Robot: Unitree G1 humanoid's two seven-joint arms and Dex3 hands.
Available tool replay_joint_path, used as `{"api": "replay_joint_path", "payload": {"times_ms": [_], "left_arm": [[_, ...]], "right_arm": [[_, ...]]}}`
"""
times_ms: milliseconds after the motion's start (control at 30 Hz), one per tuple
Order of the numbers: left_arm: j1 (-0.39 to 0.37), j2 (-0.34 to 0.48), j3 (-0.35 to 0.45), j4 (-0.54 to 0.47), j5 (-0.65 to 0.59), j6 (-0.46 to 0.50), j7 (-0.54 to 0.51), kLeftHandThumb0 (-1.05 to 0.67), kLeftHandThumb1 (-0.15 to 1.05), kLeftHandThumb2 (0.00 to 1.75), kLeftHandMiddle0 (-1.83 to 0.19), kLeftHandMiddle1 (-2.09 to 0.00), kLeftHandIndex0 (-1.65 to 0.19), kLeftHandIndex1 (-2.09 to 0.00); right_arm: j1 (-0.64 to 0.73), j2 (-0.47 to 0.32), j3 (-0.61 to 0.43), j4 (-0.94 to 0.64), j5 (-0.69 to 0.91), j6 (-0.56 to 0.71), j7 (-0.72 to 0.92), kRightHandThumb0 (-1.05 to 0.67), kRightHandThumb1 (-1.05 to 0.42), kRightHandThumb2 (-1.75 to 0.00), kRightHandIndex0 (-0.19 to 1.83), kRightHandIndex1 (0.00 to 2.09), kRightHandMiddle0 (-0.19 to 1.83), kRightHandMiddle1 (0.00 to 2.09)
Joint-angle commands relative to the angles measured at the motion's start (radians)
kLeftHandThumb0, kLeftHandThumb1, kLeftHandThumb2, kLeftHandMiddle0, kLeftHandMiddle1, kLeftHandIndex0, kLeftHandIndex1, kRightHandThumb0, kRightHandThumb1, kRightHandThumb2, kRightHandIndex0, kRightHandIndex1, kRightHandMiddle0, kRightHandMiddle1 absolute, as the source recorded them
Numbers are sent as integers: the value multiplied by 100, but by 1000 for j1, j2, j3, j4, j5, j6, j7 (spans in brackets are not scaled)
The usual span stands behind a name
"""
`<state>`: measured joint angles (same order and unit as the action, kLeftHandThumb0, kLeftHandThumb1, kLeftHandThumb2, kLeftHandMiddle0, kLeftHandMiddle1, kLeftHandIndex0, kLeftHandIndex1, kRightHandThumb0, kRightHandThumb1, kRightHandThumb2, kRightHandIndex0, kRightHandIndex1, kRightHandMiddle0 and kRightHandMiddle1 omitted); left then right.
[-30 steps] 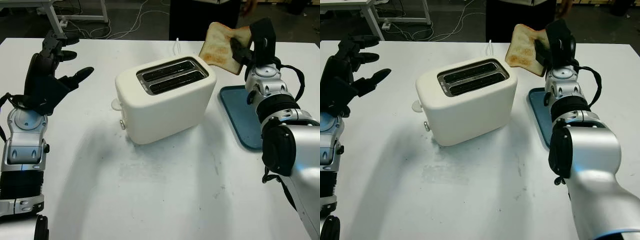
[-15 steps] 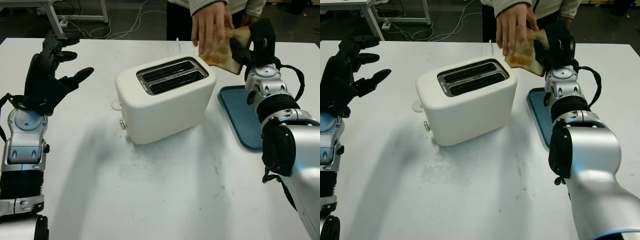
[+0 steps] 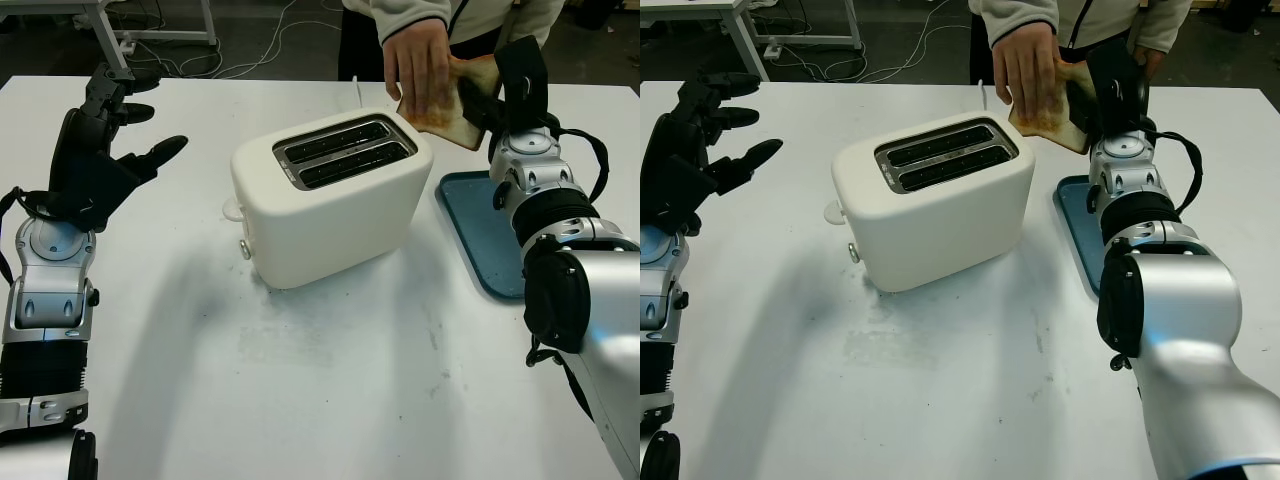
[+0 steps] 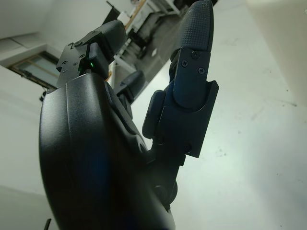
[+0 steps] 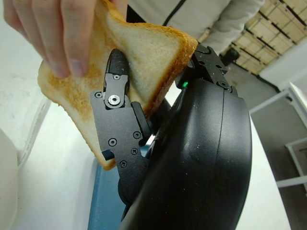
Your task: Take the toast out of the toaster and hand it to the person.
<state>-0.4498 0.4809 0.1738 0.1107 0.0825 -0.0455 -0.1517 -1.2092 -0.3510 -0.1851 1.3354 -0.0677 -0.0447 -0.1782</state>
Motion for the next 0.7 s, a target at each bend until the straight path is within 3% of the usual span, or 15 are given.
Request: {"api": "replay_joint_path", "payload": {"times_ms": [0, 267, 333, 367, 433, 533, 667], "left_arm": [[10, -5, 3, -12, -4, -2, 5, -69, 92, 10, 0, -105, 0, -91], [13, -6, 4, -17, -9, 4, 2, -69, 92, 10, 0, -103, 0, -90], [12, -6, 4, -16, -7, 6, 2, -69, 92, 10, 0, -103, 0, -90], [13, -6, 4, -15, -7, 5, 3, -69, 92, 10, 0, -103, 0, -90], [13, -7, 5, -11, -10, -3, 4, -70, 92, 10, 0, -102, 0, -89], [16, -9, 8, -13, -7, -13, 11, -71, 92, 11, 0, -103, 0, -90], [21, -6, 9, -19, 1, -19, 16, -70, 92, 13, 0, -104, 0, -91]], "right_arm": [[10, -2, 11, -7, -17, -32, -15, -19, -92, -40, 76, 175, 37, 175], [32, -3, 37, -8, -51, -102, -26, -22, -92, -35, 75, 175, 38, 175], [34, -16, 57, -9, -64, -103, 29, -26, -92, -31, 60, 175, 37, 163], [35, -29, 82, -10, -84, -105, 90, -41, -92, -31, 34, 124, 25, 106], [40, -57, 136, -14, -132, -125, 173, -64, -92, -30, 14, 45, 15, 30], [57, -82, 163, -26, -155, -170, 202, -75, -92, -23, 2, 8, 2, 3], [103, -126, 195, -59, -184, -260, 191, -74, -92, -22, 0, 0, 0, 0]]}}
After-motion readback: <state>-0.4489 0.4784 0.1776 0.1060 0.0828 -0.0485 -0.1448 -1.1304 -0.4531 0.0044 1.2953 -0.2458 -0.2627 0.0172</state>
